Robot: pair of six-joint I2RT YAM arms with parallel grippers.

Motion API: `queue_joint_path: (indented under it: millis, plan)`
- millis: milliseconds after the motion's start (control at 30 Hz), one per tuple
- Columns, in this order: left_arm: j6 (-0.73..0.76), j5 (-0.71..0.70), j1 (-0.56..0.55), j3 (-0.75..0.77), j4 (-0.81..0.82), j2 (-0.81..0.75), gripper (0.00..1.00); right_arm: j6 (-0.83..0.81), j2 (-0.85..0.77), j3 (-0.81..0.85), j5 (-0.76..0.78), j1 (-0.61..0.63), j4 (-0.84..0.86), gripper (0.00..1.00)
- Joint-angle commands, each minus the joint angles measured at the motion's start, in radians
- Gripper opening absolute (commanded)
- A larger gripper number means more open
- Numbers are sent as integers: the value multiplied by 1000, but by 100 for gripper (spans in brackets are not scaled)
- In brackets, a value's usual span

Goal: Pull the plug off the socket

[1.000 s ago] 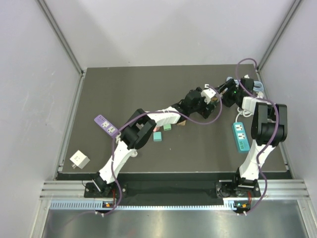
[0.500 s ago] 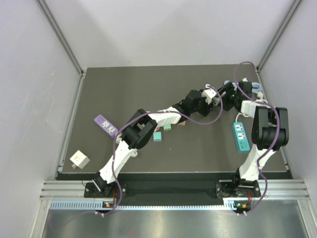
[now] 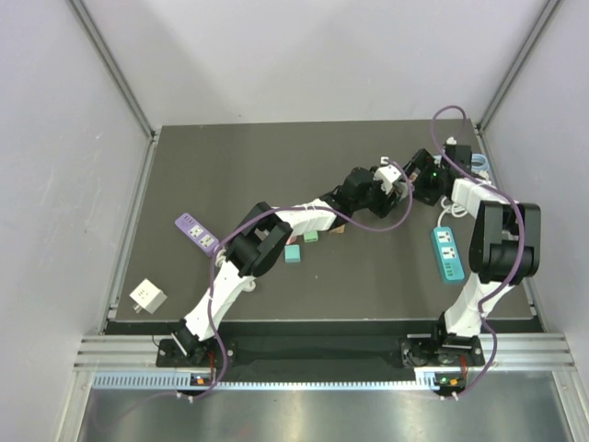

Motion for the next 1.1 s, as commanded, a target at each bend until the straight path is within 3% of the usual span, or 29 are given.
queue_joint_path:
  millis: [0,233,333,367,500,700,1067]
  plan:
    - [-21,36,1,-29,51,-54,0,-125,-127,45,-2,-11,-79,93]
    - [-42,47,1,-37,43,-64,0,-167,-171,45,3,-12,-105,87]
    - [-52,53,1,-44,44,-70,0,-174,-167,46,-25,-14,-71,60]
    - [-53,56,1,-46,44,-70,0,-177,-158,52,-68,-14,-51,37]
    - [-64,58,1,-45,44,-73,0,-163,-103,83,-113,-14,-16,10]
    - [-68,65,1,-38,35,-77,0,-161,-49,103,-107,-14,-5,0]
    - [-116,87,0,3,18,-75,0,-178,5,-32,-15,-12,38,0]
